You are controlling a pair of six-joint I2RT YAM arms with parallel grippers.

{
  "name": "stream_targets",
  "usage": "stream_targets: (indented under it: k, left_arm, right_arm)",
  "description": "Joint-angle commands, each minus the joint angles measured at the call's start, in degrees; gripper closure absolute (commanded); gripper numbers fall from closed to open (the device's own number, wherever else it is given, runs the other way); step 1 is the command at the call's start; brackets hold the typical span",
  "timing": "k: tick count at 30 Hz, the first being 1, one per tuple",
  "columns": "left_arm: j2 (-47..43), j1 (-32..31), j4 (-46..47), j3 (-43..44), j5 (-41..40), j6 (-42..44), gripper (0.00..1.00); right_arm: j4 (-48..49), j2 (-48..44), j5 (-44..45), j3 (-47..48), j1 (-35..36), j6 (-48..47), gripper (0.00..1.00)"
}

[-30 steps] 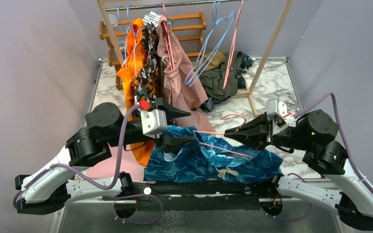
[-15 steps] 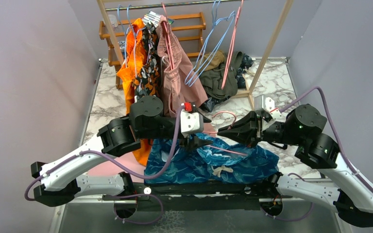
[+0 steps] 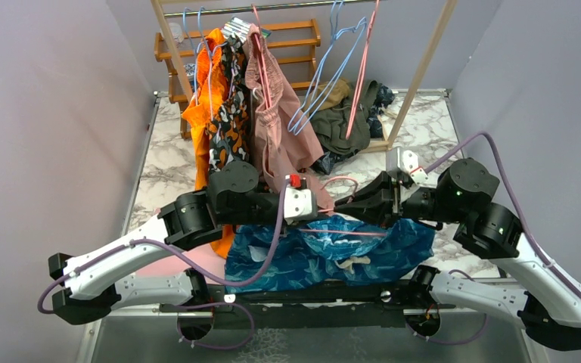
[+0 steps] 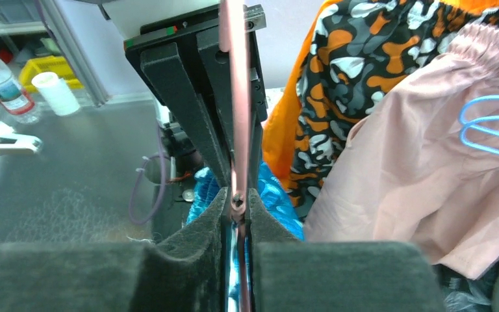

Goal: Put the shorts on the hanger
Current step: Hang the shorts on the hanger.

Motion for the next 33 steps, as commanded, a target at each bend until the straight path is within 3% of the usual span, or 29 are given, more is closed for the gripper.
stream_targets:
  k: [1, 4, 6, 16, 26, 33]
  left_arm:
    - [-4.6, 0.0, 6.0, -2.5, -4.3, -1.4, 1.00]
    - [-6.8, 0.0, 6.5, -3.3, -6.2, -1.6, 1.00]
    - [-8.3, 0.0, 6.5, -3.5, -7.0, -1.6, 1.00]
    - [-12.2, 0.0, 3.8, 2.7, -6.1, -0.9, 1.00]
    - [-13.8, 0.1, 1.9, 5.4, -6.6, -1.3, 1.00]
    - [-11.9, 0.1, -0.1, 7.6, -3.6, -0.9, 1.00]
  right_arm:
    - [0.3, -0.5, 1.4, 3.6, 0.2, -1.0, 0.77]
    - [-1.7, -1.2, 3.7, 4.5, 0.2, -1.9, 0.55]
    - [-2.9, -2.1, 5.7, 4.9, 0.1, -2.5, 0.50]
    - [-9.4, -2.0, 11.1, 12.8, 0.2, -7.3, 0.49]
    - [-14.5, -3.3, 17.6, 14.7, 0.2, -9.8, 0.53]
    - [-13.1, -2.1, 10.9, 20.0, 0.2, -7.6, 0.48]
